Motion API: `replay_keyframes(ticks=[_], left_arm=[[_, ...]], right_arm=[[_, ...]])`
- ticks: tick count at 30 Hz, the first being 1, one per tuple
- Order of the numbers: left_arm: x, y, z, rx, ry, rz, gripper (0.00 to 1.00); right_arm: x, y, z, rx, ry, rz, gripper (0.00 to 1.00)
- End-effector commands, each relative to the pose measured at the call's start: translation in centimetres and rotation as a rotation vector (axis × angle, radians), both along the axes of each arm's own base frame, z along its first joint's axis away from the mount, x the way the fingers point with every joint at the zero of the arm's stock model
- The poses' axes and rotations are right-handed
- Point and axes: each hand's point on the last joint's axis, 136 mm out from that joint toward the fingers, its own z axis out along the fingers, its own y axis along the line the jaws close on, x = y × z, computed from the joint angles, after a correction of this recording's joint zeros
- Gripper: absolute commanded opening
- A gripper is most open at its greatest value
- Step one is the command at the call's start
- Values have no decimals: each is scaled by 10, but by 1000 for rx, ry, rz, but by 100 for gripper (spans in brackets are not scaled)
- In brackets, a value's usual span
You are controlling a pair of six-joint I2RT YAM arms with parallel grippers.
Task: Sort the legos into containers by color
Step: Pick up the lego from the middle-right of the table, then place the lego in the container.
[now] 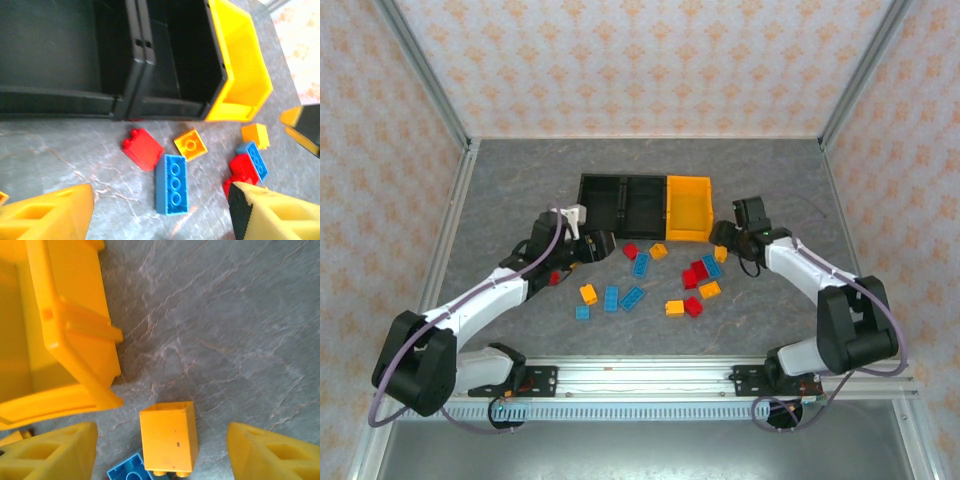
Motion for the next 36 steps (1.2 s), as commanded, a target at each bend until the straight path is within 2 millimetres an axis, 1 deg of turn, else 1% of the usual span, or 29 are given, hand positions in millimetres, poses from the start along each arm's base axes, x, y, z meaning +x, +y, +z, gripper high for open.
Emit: replay_keyframes(ticks=[1,3,7,13,14,17,22,24,27,32,36], left_arm=[[-7,-8,-4,-16,22,-12,73],[-8,-12,-4,-12,17,-19,73],[-10,-14,-6,-3,20,-21,73],[-12,-14,-7,-8,33,-4,71],[-12,-13,-7,-12,33,0,71],[-13,-14,-5,-14,30,2,71],[-13,-16,-3,-21,27,2,70],[-12,-18,-1,-27,24,0,70],[-11,-20,4,-34,15,0,70],[-6,-25,20,-61,-9,-2,70],[1,-25,32,-74,-17,24,69]], right_arm=[[-12,2,-19,-59,62,26,70],[-13,4,-24,-67,75,30,69],[-11,2,-35,-89,96,20,62],[-9,0,-45,-113,113,15,61],[-8,-1,-47,-116,116,15,59],[-7,-1,-51,-130,126,17,51],[-5,-4,-45,-146,113,12,34],[-6,-7,-39,-157,109,5,32],[-8,-11,-24,-166,88,-6,30],[-6,-10,16,-148,29,0,29],[6,4,49,-89,-27,30,28]])
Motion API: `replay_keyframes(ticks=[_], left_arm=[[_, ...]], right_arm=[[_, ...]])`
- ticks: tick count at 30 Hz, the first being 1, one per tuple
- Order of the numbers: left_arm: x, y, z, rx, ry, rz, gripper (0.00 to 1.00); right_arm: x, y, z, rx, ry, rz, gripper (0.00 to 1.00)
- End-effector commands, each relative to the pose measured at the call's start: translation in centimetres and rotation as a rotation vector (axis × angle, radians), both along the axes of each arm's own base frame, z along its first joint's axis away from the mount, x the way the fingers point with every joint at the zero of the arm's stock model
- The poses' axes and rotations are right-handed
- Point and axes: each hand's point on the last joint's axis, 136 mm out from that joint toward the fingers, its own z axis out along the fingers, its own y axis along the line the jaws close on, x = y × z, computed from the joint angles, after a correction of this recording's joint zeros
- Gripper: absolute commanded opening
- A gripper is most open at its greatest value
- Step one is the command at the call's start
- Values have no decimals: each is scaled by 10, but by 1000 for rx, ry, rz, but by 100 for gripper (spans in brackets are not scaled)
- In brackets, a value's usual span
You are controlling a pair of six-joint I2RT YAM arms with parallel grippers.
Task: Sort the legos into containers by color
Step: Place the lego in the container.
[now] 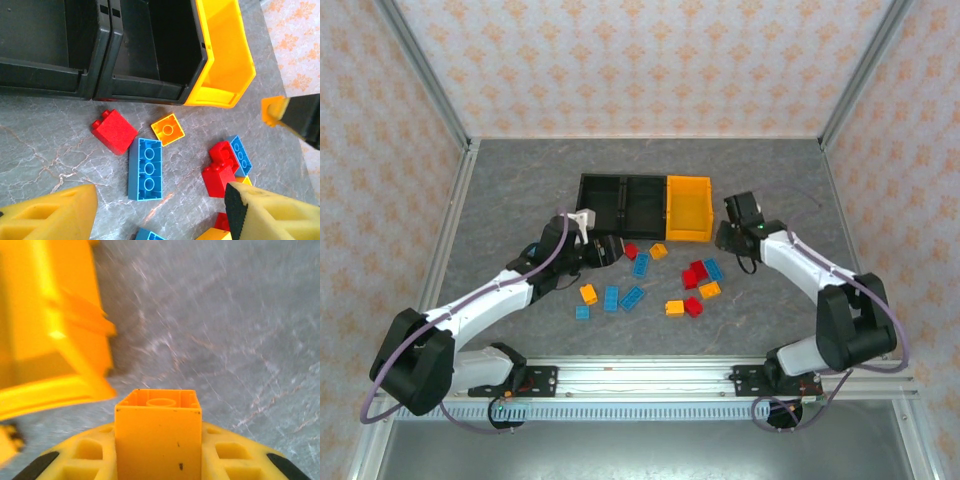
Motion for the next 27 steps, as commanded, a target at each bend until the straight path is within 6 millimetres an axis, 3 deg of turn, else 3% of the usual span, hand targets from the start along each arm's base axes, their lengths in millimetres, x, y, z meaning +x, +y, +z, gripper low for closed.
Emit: replay_keyframes(ticks=[1,5,10,21,27], left_arm=[[12,-2,30,-31,-49,43,69],[15,-1,35,-36,-37,63,69],[14,4,37,-30,-21,95,69],[7,24,28,25,-1,158,69],[5,30,24,35,4,178,69]], right_arm=[[6,9,29,23,-32,32,28],[26,34,47,43,-62,79,28],[56,61,49,63,-64,107,28],[116,90,8,41,19,124,28],[133,93,-15,-1,66,117,29]])
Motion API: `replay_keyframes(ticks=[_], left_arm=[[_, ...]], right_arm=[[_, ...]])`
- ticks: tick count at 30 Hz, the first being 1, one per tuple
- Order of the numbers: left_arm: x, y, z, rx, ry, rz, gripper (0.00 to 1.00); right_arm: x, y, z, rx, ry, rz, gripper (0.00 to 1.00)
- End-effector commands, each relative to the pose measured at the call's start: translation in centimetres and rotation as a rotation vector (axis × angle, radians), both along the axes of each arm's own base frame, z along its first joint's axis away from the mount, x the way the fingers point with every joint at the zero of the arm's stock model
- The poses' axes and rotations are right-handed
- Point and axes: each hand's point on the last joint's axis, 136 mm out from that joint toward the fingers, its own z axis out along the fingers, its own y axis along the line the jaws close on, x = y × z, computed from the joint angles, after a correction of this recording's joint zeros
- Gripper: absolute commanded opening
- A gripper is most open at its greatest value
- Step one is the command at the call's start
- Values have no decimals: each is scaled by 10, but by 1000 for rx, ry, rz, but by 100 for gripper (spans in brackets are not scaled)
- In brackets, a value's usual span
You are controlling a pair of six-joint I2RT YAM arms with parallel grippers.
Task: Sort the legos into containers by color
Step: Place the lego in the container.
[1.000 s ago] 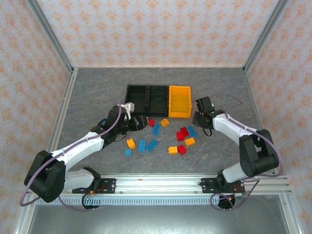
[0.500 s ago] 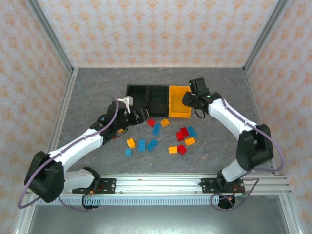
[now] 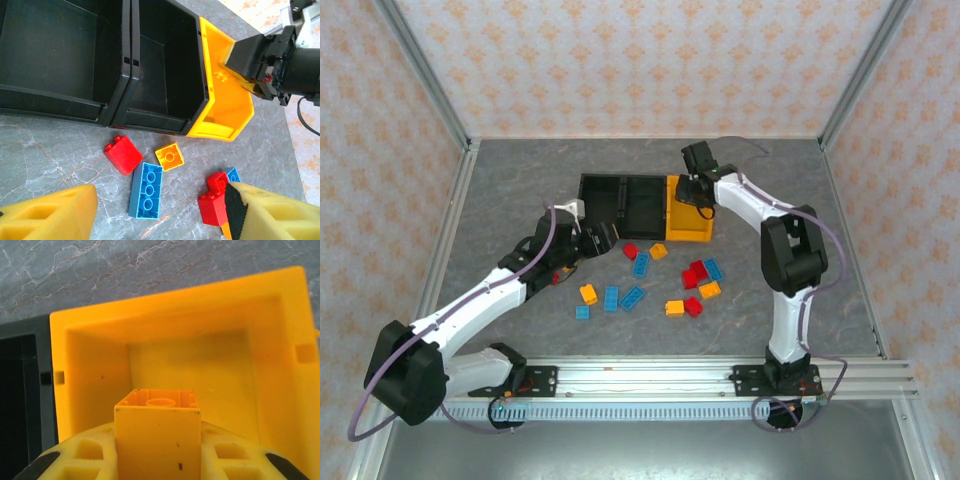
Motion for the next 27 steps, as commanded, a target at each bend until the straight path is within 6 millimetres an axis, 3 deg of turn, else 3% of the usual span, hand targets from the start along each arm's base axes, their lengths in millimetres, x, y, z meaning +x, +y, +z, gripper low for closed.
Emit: replay_keyframes(ticks=[1,10,15,22,27], left_arm=[[-6,10,-6,22,21,36,69],[-7,15,-10,31,27,52,69],[-7,14,-9,20,26,55,70],[-7,15,-6,21,26,61,70],[-8,16,-11,40,55,58,70]], right_arm=[[0,-3,-10,-49,36,0,30],[2,-2,-18,-38,47,-14,37],[5,-1,-9,-30,26,-16,45],[6,1,30,-3,-50,-18,47],[-14,3,66,27,-119,0,48]])
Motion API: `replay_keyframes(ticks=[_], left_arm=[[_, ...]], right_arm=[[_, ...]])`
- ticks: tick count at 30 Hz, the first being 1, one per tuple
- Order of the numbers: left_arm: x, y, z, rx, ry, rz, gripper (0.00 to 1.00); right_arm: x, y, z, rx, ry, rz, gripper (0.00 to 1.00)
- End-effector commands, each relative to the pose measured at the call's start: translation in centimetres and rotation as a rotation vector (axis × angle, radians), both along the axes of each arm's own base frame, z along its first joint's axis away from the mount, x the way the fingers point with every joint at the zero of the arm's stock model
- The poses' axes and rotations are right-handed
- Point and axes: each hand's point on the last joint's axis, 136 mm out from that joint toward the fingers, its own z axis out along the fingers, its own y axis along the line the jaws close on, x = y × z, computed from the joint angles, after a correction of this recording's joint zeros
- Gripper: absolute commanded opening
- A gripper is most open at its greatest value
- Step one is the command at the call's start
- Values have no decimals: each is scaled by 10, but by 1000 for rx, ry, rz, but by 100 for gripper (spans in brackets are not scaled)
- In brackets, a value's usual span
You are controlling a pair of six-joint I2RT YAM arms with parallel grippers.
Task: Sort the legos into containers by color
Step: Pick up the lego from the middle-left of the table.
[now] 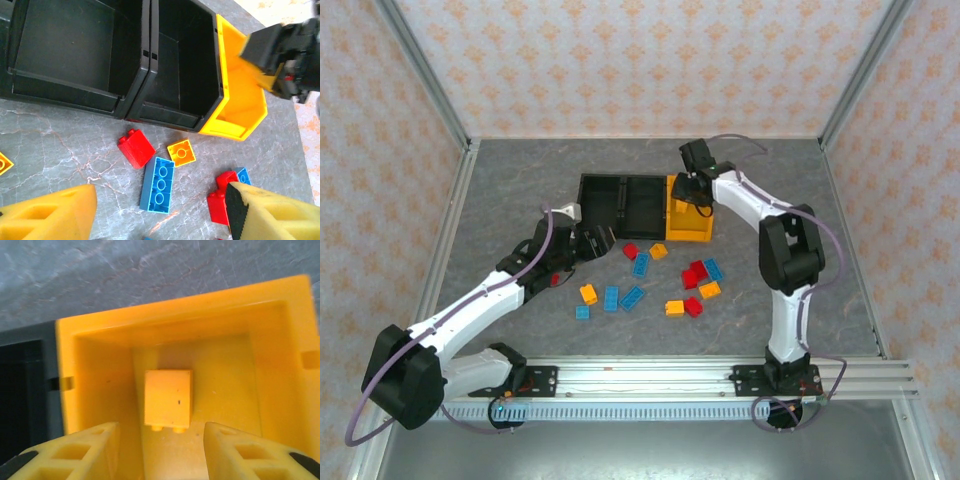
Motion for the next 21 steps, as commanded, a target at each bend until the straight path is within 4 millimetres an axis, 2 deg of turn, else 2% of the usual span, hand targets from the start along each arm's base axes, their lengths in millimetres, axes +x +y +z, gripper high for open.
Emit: replay_keyframes(ticks=[1,5,10,14,17,21], left_arm=[[-3,7,-3,24,26,19,70],[-9,3,-10,38,64,-23,66],[-19,0,-25,89,126,-80,60],[-31,-7,-40,126,189,-121,58],[-43,-13,-57,189,254,-137,58],[-60,-16,-77,274,337,-140,59]], right_arm=[[-17,1,54,33,-108,10,49],[-50,2,68,96,-139,58,52],[-96,6,73,193,-155,159,53],[-131,-4,69,227,-170,179,55],[-153,-2,62,283,-160,216,55],[-173,-3,52,324,-142,234,56]])
